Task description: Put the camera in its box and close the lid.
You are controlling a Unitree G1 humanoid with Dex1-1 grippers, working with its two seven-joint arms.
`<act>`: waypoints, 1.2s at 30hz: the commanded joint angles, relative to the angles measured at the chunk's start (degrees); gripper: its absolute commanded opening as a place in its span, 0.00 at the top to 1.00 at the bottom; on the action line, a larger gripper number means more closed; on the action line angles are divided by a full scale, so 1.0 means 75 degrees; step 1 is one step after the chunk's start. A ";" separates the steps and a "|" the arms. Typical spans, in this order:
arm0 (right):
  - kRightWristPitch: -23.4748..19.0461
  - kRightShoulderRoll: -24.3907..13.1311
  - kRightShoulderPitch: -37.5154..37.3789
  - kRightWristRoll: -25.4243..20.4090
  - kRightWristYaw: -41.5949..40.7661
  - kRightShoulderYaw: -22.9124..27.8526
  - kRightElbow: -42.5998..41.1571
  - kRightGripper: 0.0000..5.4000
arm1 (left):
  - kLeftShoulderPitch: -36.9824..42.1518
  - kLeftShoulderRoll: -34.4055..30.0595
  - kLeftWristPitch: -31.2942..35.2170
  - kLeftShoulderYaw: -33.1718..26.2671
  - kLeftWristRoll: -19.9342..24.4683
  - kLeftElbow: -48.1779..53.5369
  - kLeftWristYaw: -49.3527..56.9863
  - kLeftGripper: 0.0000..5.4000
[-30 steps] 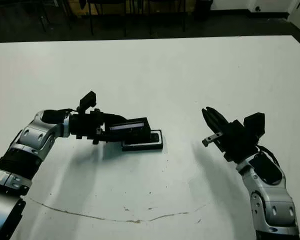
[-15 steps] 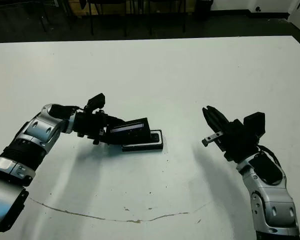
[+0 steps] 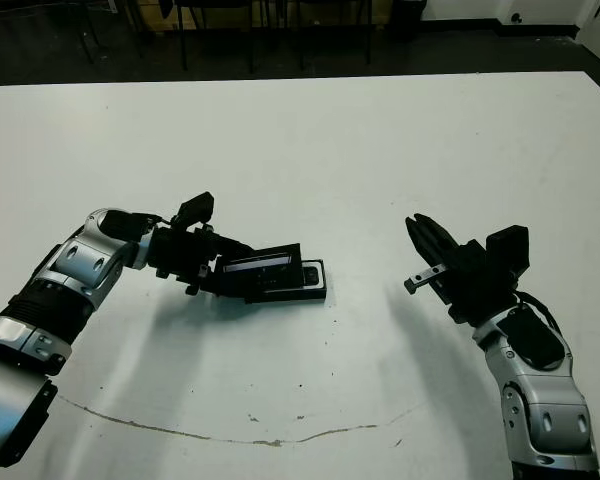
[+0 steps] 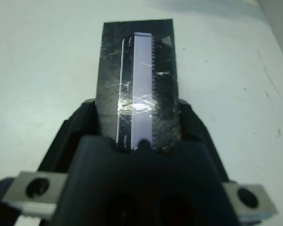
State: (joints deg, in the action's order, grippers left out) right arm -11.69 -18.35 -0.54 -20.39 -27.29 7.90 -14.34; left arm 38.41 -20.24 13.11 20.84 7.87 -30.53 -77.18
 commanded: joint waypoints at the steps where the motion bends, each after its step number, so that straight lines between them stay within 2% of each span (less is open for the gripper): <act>1: 0.0004 -0.0038 -0.0069 0.0065 0.0017 -0.0009 0.0087 1.00 | -0.0247 -0.0076 0.0213 0.0163 -0.0176 0.0026 -0.0086 0.49; 11: -0.0203 -0.0049 -0.0111 0.0039 0.0120 0.0009 -0.0126 1.00 | -0.0375 0.0077 0.0181 0.0198 -0.0205 -0.0185 0.0055 0.49; 15: 0.0163 -0.0017 -0.0046 -0.0133 -0.0195 0.0068 0.0233 1.00 | -0.0380 0.0237 0.0267 0.0357 -0.0308 -0.0355 0.0146 0.49; 20: 0.0309 -0.0031 -0.0018 -0.0078 -0.0215 0.0065 0.0329 1.00 | -0.0504 0.0489 0.0111 0.0441 -0.0398 -0.0554 0.0364 0.49; 25: 0.0315 -0.0037 -0.0029 -0.0106 -0.0215 0.0063 0.0340 1.00 | -0.0501 0.0818 -0.0196 0.0405 -0.0318 -0.1054 0.0381 0.49; 32: 0.0414 -0.0009 -0.0022 -0.0200 -0.0293 0.0074 0.0419 1.00 | -0.0391 0.1101 -0.0409 0.0562 -0.0563 -0.1255 0.0712 0.49; 36: 0.0353 0.0001 -0.0055 -0.0300 -0.0320 0.0095 0.0354 1.00 | -0.0344 0.1259 -0.0286 0.0612 -0.0589 -0.1258 0.0711 0.49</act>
State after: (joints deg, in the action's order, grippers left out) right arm -9.24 -18.32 -0.56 -22.14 -29.40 8.16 -12.17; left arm 39.05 -14.85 9.34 21.41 6.86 -37.92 -73.93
